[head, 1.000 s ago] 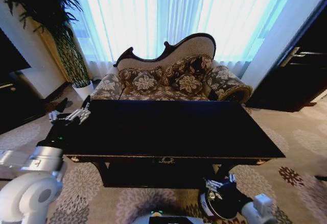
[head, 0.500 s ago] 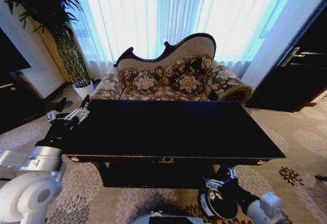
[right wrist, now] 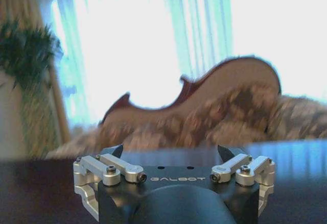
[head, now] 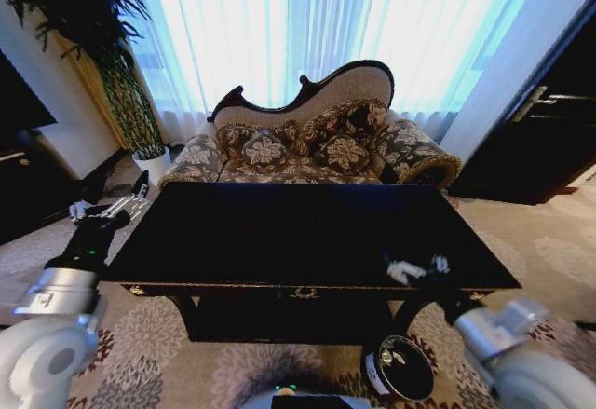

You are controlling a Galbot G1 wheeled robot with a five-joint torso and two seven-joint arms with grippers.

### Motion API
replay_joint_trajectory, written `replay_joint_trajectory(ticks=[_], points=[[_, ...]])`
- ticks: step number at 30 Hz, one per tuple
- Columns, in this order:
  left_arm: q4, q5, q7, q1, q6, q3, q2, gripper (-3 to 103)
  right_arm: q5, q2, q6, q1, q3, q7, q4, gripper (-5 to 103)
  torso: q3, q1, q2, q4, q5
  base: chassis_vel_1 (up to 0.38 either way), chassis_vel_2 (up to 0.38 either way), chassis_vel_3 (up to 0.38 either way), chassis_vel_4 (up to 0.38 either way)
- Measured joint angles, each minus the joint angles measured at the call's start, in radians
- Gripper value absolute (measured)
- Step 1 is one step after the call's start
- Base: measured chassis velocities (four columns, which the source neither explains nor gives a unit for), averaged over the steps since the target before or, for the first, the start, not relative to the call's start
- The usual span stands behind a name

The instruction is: Move to the front of the table and place the trash on the table into the trash bin.

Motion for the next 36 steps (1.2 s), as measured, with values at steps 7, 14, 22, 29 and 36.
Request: replay_joint_trajectory(ticks=[7,14,22,29,36], points=[[0.0,-0.005,-0.052,0.022,0.017,-0.013,-0.025,100,-0.036,0.1,0.044,0.109,-0.034,0.015,-0.001,100,0.0,0.0,0.0,-0.0002,0.0,0.0,0.0,0.0,0.0],[0.0,-0.012,-0.161,0.041,0.051,-0.037,-0.046,100,-0.057,0.155,0.051,0.144,-0.057,0.016,-0.002,100,0.0,0.0,0.0,-0.0001,0.0,0.0,0.0,0.0,0.0],[0.0,-0.017,-0.178,0.068,0.067,-0.073,-0.048,100,-0.079,0.162,0.045,0.162,-0.068,-0.004,-0.003,100,0.0,0.0,0.0,0.0,0.0,0.0,0.0,0.0,0.0],[0.0,0.007,-0.072,0.08,0.003,-0.043,-0.048,100,-0.086,0.171,0.042,0.168,-0.084,-0.017,-0.003,100,0.0,0.0,0.0,0.0,0.0,0.0,0.0,0.0,0.0],[0.057,0.047,0.03,0.083,-0.089,-0.018,-0.047,100,-0.113,0.184,0.051,0.175,-0.104,-0.03,-0.003,100,0.0,0.0,0.0,-0.0001,-0.0003,0.031,-0.034,-0.038,0.043]])
